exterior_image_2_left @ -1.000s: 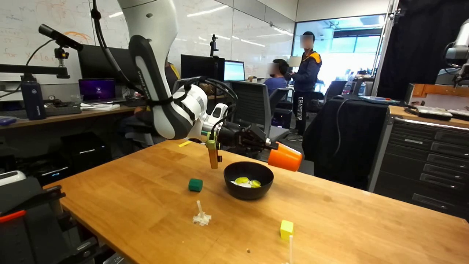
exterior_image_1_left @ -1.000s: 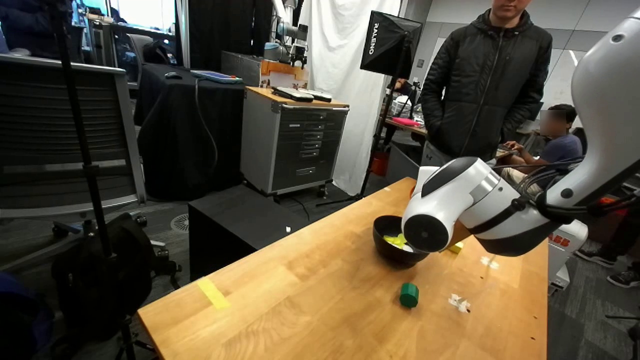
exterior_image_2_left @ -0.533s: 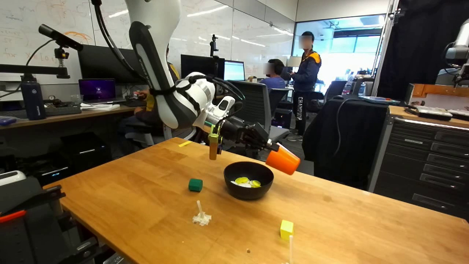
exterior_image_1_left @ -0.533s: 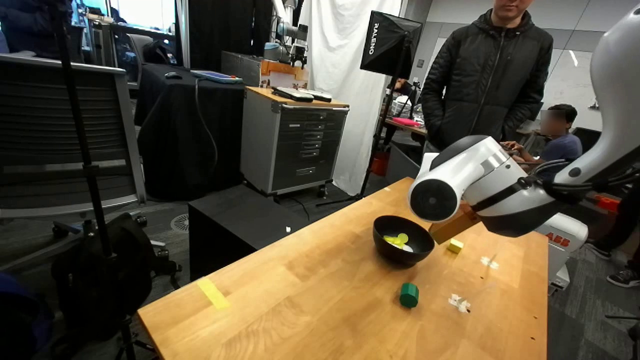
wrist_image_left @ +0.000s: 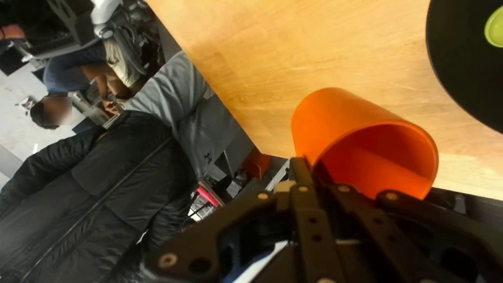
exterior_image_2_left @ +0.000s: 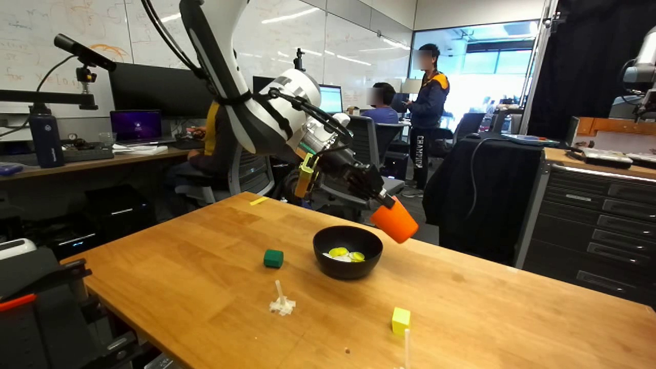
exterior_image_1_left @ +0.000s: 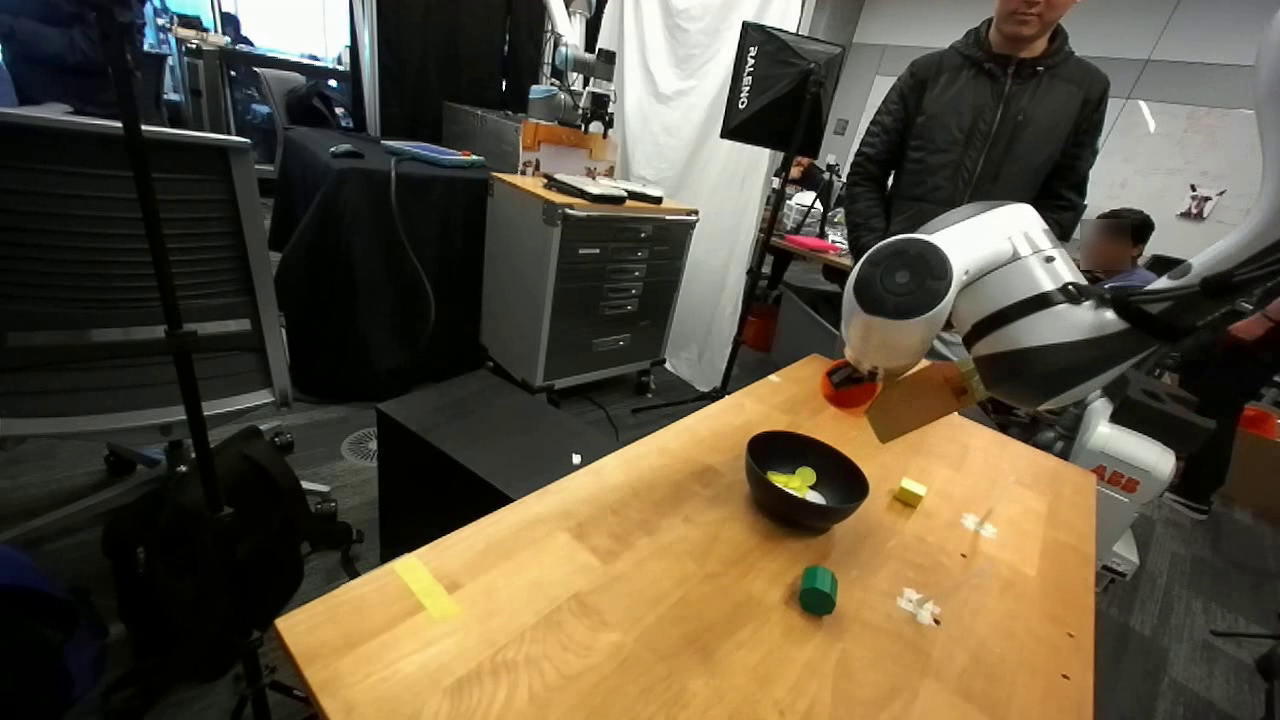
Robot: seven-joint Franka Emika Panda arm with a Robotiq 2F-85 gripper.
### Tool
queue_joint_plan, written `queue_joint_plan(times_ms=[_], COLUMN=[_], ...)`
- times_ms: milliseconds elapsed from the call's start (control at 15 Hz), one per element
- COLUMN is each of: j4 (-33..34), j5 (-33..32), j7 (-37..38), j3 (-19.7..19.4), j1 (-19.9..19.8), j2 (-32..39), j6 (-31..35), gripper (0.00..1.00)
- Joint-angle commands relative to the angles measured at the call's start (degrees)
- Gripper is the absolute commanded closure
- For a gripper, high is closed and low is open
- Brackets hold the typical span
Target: Pick up the orange cup, pour its contents in the black bowl and put the cup back down
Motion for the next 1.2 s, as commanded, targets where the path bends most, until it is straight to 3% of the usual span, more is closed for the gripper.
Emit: queue_joint_plan(times_ms=[0, 333, 400, 733, 800, 1133], j4=[-2.39, -3.59, -3.88, -5.89, -6.74, -8.51], j5=[8.18, 26.81, 29.82, 47.42, 53.85, 76.57], j7=[-5.71, -16.64, -18.71, -29.35, -33.05, -48.34], j3=[0.06, -0.94, 2.19, 6.4, 1.65, -1.32], j1=[-2.74, -6.41, -9.92, -17.07, -13.18, -10.94], j2=[-5.37, -9.3, -9.85, -13.02, -14.06, -16.41], j6=[7.6, 19.01, 19.42, 23.81, 25.77, 27.4], gripper=[0.99, 0.99, 0.99, 0.99, 0.99, 0.99])
